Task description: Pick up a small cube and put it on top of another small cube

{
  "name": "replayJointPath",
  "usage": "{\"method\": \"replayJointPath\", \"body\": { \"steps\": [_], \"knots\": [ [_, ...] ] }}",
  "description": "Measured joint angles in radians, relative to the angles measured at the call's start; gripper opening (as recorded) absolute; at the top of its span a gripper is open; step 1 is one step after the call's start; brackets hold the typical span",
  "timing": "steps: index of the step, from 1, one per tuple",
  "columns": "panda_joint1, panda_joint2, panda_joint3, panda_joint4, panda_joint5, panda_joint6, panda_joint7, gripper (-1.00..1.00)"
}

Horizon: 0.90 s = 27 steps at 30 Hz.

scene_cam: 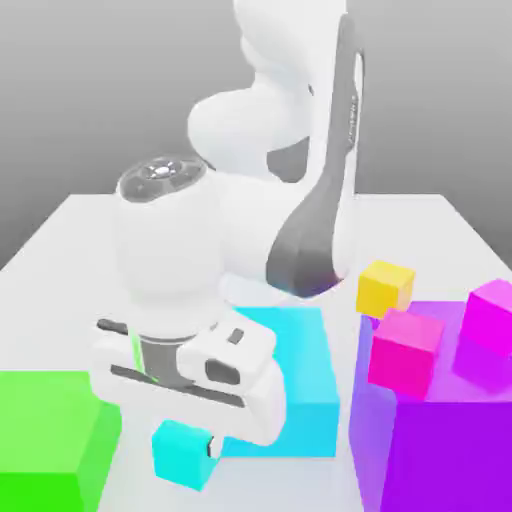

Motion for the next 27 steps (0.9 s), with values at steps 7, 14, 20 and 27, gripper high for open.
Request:
{"method": "replayJointPath", "body": {
  "steps": [7, 14, 20, 27],
  "knots": [
    [0.113, -0.102, -0.094, 0.037, -0.13, -0.067, 0.228, -1.0],
    [0.212, -0.224, -0.159, 0.074, -0.301, -0.135, 0.485, -1.0],
    [0.251, -0.331, -0.147, 0.11, -0.45, -0.205, 0.706, -1.0],
    [0.266, -0.417, -0.089, 0.155, -0.563, -0.3, 0.924, -1.0]
  ]
}}
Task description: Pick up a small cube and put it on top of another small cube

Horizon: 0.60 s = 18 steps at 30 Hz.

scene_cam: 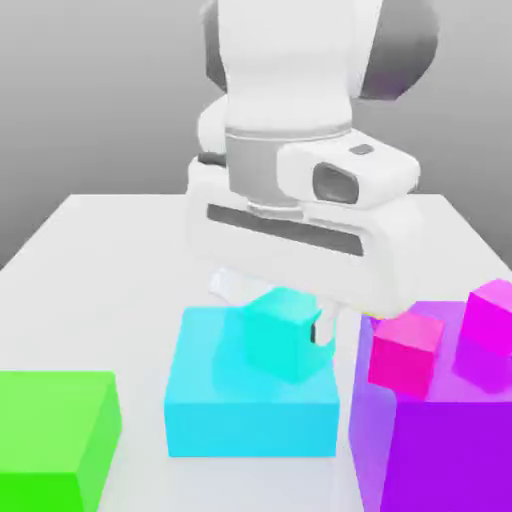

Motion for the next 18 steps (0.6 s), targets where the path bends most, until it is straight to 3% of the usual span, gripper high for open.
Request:
{"method": "replayJointPath", "body": {
  "steps": [8, 18],
  "knots": [
    [0.014, -0.047, 0.075, 0.052, -0.056, -0.111, 0.197, -1.0],
    [0.049, -0.05, 0.153, 0.116, -0.054, -0.243, 0.395, -1.0]
  ]
}}
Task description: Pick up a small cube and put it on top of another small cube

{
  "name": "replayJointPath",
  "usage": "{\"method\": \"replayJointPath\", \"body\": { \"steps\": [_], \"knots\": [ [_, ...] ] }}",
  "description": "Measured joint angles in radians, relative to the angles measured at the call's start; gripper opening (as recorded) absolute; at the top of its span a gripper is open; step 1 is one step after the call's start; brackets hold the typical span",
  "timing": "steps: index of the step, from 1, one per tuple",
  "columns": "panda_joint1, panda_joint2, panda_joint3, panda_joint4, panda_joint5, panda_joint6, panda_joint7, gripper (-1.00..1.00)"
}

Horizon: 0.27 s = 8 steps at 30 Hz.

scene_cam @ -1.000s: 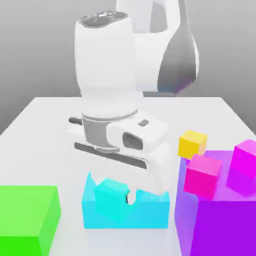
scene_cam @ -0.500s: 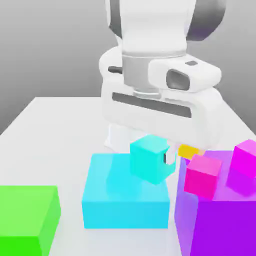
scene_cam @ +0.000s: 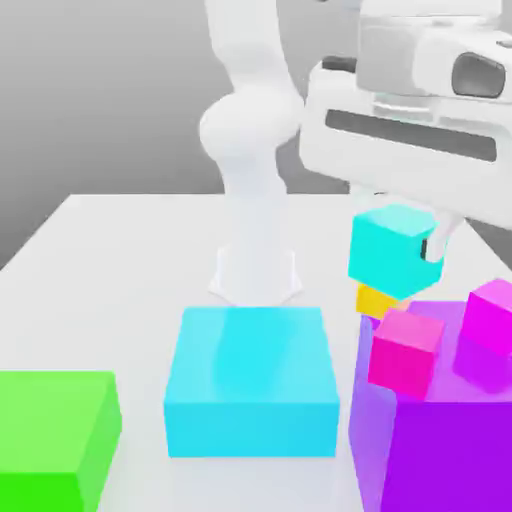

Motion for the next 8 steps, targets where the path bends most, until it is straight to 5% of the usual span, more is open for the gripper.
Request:
{"method": "replayJointPath", "body": {
  "steps": [4, 5, 8],
  "knots": [
    [0.007, 0.065, -0.012, -0.073, 0.049, 0.11, -0.015, -1.0],
    [0.007, 0.08, -0.017, -0.09, 0.06, 0.137, -0.022, 1.0],
    [0.007, 0.08, -0.017, -0.09, 0.06, 0.137, -0.022, 1.0]
  ]
}}
